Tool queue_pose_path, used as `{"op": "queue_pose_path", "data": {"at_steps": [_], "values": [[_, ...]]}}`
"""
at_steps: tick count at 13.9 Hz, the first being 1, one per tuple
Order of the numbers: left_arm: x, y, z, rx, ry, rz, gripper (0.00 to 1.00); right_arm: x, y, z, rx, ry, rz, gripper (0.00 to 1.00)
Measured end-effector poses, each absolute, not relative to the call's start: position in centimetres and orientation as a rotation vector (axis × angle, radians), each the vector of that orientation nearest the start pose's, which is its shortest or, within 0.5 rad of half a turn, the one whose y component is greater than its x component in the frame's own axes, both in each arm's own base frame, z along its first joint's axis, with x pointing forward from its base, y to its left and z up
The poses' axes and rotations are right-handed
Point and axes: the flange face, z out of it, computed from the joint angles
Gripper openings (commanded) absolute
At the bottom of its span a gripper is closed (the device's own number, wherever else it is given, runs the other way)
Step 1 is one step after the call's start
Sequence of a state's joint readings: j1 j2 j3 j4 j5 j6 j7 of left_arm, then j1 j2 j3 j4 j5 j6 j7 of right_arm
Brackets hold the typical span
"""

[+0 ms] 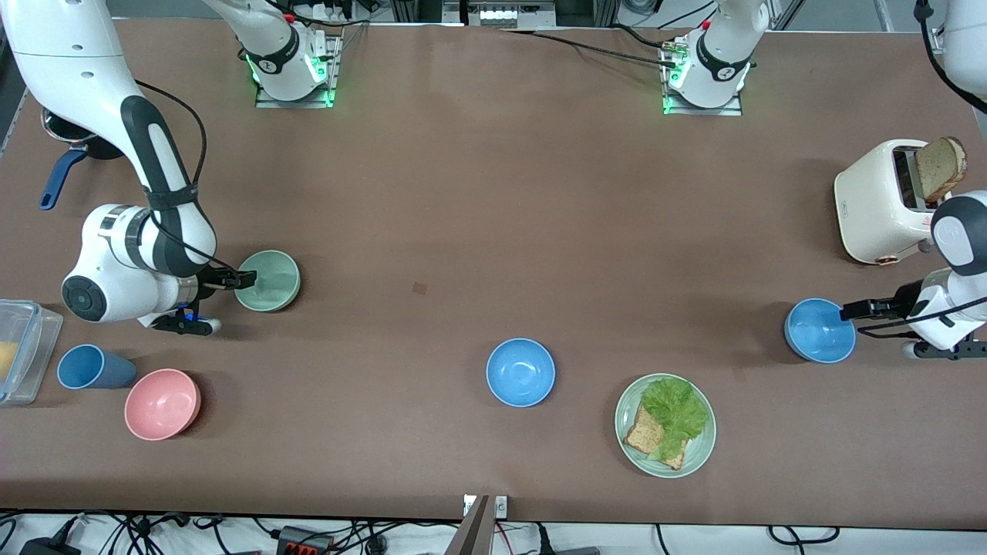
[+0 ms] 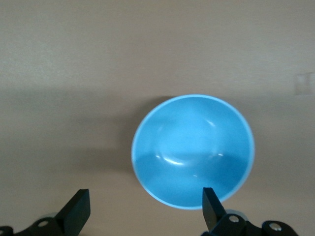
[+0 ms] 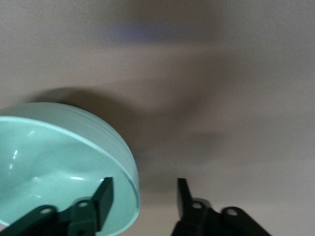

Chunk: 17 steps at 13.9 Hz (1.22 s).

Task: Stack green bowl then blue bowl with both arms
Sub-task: 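Grasp the green bowl rim with the right gripper and lift it, then carry the green bowl to mid-table while the left gripper grasps the blue bowl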

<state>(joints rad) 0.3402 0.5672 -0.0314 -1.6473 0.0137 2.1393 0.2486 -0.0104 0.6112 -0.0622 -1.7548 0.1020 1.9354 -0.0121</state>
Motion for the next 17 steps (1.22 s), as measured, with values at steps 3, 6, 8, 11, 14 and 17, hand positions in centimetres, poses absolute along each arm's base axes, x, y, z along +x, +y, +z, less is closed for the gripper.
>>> {"op": "queue_pose_path", "data": {"at_steps": [3, 6, 8, 11, 14, 17], "values": [[64.2, 21.4, 26.6, -3.166, -0.084, 0.096, 1.0, 61.1, -3.4, 19.5, -2.997, 0.168, 0.66, 0.0], [64.0, 20.9, 24.6, -3.155, -0.077, 0.009, 1.0, 61.4, -1.6, 20.6, -2.938, 0.158, 0.683, 0.0], [63.5, 20.7, 23.2, -3.154, -0.075, -0.004, 0.99, 62.0, 2.1, 22.8, -2.897, 0.075, 0.698, 0.0], [63.4, 20.3, 22.8, -3.157, -0.066, -0.005, 0.88, 61.5, 11.7, 26.1, -2.799, -0.108, 0.712, 0.0], [63.4, 20.1, 22.6, -3.158, -0.028, -0.008, 0.67, 59.5, 20.8, 27.6, -2.751, -0.178, 0.737, 0.0], [63.6, 20.3, 21.9, -3.151, 0.063, -0.04, 0.41, 55.8, 32.2, 27.8, -2.81, -0.187, 0.735, 0.0]]}}
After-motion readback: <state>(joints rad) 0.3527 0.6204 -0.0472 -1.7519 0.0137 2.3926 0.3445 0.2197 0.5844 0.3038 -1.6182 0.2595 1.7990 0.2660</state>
